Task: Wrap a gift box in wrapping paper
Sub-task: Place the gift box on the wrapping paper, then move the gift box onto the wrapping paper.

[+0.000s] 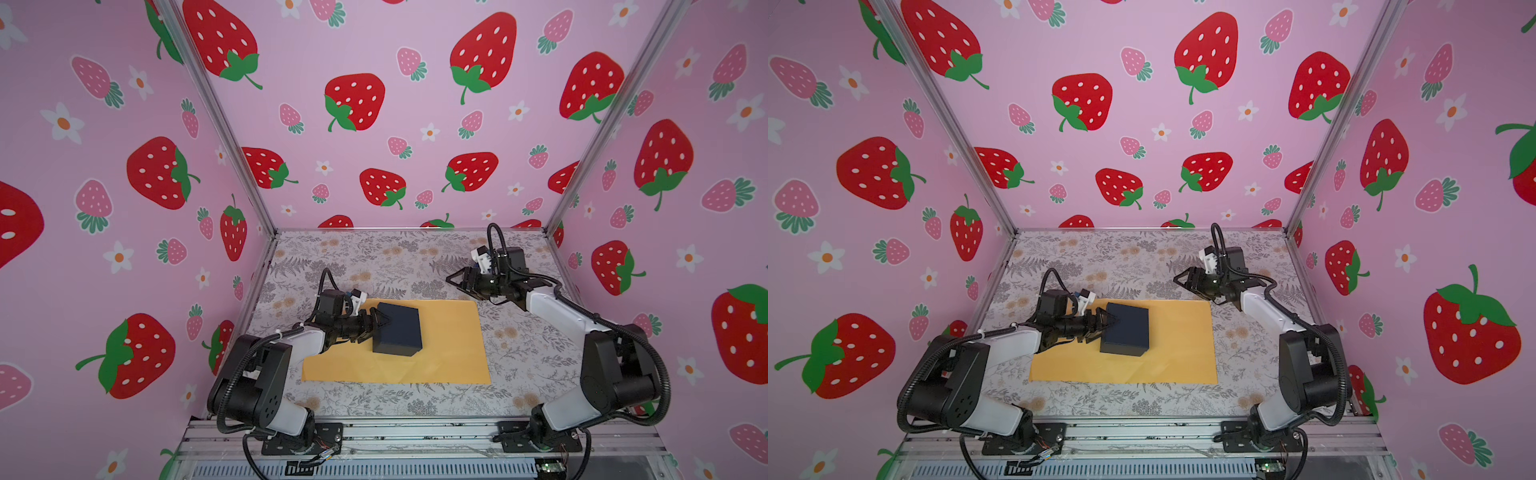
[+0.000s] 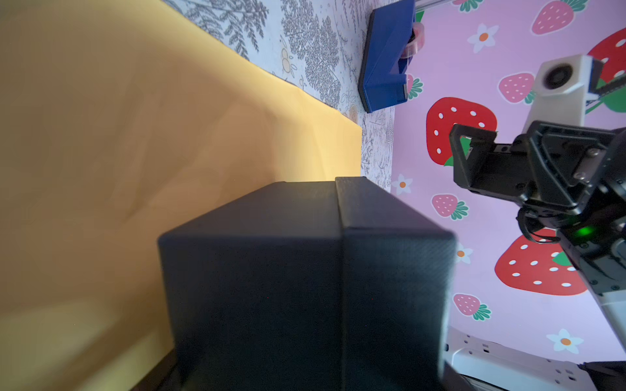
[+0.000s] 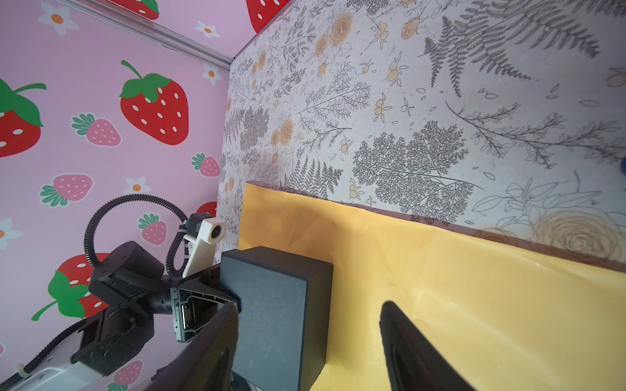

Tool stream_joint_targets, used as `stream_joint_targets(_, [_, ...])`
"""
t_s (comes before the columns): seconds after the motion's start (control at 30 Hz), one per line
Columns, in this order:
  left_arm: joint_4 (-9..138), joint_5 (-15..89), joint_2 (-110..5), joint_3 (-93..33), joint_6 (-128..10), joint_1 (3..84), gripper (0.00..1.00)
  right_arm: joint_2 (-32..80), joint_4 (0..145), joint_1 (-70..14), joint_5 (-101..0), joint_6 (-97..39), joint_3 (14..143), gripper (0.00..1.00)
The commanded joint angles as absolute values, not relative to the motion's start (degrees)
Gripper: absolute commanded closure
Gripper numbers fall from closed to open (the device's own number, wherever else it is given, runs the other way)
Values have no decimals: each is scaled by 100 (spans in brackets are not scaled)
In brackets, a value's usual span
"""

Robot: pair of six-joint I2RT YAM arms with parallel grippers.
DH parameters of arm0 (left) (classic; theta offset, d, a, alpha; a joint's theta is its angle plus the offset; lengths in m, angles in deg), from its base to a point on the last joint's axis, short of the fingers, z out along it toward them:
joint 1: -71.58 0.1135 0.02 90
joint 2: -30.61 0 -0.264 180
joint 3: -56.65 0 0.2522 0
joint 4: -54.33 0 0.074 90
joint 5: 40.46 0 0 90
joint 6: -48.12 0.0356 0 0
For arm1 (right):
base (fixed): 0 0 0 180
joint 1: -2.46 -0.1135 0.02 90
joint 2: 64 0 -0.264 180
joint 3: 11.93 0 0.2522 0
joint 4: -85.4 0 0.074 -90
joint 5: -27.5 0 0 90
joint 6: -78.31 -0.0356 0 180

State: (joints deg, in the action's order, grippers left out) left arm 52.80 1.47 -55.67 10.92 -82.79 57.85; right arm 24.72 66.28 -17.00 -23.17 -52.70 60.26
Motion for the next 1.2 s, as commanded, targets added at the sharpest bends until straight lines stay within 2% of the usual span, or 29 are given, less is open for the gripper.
stream_joint_targets(0.0, [5816, 168, -5680, 808, -7993, 5811, 7, 2359, 6541, -1762, -2424, -5240, 6002, 31])
stream_joint_targets(0.13, [6937, 729, -5390, 469, -7386, 5859, 0, 2402, 6422, -1928, -2483, -5148, 6077, 30])
stream_joint_targets(0.3, [7862, 801, -5352, 60, -6991, 6172, 1, 2575, 6365, -2399, -2533, -5135, 6083, 29])
stream_joint_targets(0.73, [7504, -20, -5774, -275, -7174, 6075, 1, 3263, 7314, -3613, -2453, -5724, 5764, 28])
stream_joint_targets(1.17, [7686, -82, -6106, -621, -6999, 5897, 1, 3494, 7649, -3812, -2439, -5928, 5727, 28])
